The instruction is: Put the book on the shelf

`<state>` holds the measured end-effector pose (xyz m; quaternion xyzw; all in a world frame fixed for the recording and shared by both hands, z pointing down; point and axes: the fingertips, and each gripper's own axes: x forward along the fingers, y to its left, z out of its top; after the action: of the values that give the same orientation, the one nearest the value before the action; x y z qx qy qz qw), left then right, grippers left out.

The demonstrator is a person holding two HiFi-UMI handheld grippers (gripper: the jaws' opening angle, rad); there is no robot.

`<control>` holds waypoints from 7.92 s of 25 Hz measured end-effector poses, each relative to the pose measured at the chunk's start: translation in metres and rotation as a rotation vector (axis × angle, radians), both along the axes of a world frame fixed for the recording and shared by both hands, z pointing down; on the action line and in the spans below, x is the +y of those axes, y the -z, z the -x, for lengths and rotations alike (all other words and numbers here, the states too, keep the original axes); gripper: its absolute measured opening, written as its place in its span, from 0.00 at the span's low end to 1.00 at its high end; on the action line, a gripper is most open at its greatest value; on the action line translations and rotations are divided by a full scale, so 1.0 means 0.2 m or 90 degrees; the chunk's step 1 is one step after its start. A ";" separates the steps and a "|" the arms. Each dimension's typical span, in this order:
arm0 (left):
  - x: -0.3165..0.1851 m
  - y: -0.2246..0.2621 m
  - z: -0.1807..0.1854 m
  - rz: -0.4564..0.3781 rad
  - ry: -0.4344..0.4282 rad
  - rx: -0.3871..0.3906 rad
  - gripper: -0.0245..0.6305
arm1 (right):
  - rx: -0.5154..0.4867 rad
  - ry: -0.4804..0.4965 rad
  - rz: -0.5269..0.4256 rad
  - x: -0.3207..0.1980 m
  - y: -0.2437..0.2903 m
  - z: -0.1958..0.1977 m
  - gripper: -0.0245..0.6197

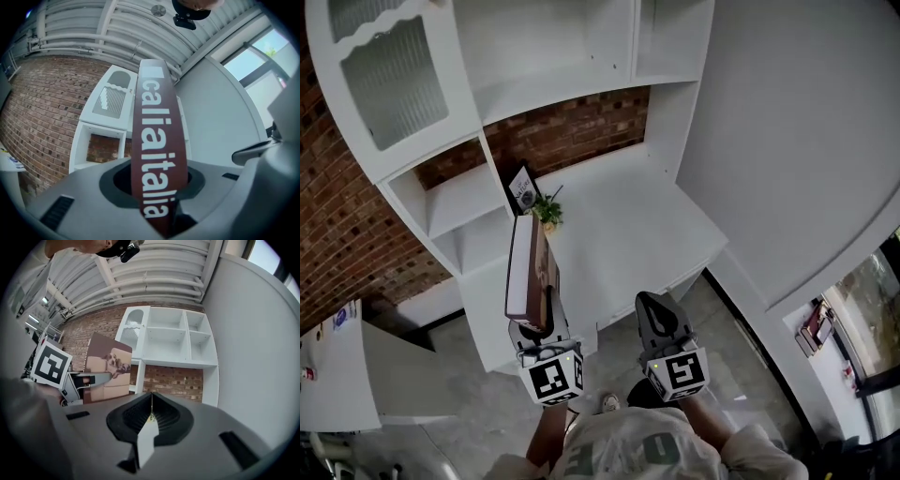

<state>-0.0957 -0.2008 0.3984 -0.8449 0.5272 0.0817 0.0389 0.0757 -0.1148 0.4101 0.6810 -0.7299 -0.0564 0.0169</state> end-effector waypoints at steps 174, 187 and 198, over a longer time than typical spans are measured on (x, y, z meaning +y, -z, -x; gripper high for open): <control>-1.44 1.28 -0.58 -0.199 0.099 0.002 0.46 | -0.012 0.184 -0.101 -1.29 0.58 -0.21 0.06; -0.65 0.34 -0.43 -0.116 0.163 -0.020 0.06 | -0.006 0.208 -0.117 -1.10 0.34 -0.16 0.06; -0.57 0.19 -0.51 -0.064 0.095 -0.004 0.06 | -0.011 0.233 -0.087 -0.96 0.22 -0.07 0.06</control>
<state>0.0058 -0.3156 0.3602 -0.8008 0.5834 0.1021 0.0891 0.0899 -0.3074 0.3656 0.5369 -0.8362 -0.1023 -0.0463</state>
